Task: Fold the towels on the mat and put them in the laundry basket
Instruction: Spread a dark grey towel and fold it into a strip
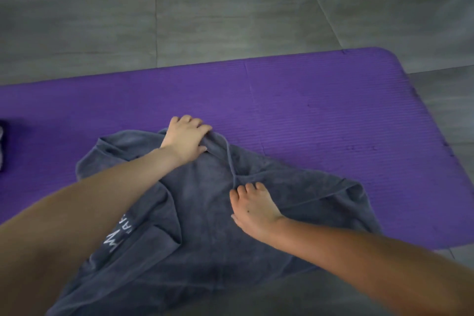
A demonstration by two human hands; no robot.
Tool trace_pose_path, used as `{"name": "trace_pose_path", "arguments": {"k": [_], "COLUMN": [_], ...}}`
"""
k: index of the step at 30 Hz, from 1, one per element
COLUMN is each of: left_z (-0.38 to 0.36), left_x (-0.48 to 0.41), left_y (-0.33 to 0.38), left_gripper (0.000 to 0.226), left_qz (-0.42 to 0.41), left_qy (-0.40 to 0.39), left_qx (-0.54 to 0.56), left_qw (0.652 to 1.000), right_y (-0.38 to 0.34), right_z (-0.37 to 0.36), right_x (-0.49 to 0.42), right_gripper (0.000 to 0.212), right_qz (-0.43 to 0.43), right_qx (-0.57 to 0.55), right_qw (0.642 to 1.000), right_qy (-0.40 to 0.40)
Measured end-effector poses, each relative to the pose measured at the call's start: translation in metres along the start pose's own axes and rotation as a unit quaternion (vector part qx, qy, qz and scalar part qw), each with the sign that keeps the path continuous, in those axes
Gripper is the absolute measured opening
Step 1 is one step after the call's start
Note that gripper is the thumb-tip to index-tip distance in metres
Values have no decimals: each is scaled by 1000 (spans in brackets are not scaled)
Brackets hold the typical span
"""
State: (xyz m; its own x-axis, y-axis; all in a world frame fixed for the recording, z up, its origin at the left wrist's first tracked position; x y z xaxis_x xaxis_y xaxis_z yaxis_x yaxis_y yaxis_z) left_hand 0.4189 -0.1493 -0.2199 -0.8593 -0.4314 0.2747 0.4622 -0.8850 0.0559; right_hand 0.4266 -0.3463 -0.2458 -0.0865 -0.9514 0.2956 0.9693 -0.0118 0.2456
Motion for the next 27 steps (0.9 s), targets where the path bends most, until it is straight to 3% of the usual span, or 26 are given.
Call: {"name": "trace_pose_path", "arguments": {"k": [3, 7, 12, 15, 17, 20, 27], "left_z": [0, -8, 1, 22, 37, 47, 41], "left_x": [-5, -4, -5, -10, -14, -14, 1], "left_y": [-24, -41, -46, -54, -56, -55, -101], "left_gripper": [52, 44, 26, 22, 25, 24, 21], "left_qz": [99, 153, 131, 114, 102, 67, 126], "left_qy": [10, -33, -116, -86, -56, -39, -20], "left_qx": [52, 102, 132, 213, 241, 162, 167], "left_qw": [994, 982, 976, 966, 964, 984, 978], "right_y": [13, 53, 130, 182, 205, 232, 269], "right_z": [6, 8, 27, 36, 42, 53, 63], "right_x": [-2, 5, 22, 35, 37, 32, 15], "right_gripper": [41, 31, 31, 28, 27, 26, 26], "right_qz": [-50, -157, -249, -309, -330, -350, -382], "right_qx": [-37, -176, -252, -283, -291, -268, -185], "right_qw": [998, 972, 935, 908, 897, 893, 900], "right_qy": [17, -2, -3, 12, 43, 91, 102]}}
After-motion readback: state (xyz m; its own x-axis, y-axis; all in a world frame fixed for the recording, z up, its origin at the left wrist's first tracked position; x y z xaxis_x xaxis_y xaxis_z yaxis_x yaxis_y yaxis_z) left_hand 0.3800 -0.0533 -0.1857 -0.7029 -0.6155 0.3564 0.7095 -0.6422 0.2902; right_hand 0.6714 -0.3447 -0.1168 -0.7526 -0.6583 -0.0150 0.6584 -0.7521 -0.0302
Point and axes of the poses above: each hand's wrist, its own x-axis away from the middle knuckle, its own z-axis out of the back of the hand, y = z × x, the point moved 5 cm from there along -x, towards the middle knuckle, and after that the axes turned 10 degrees about x, right-handed, at the moved point
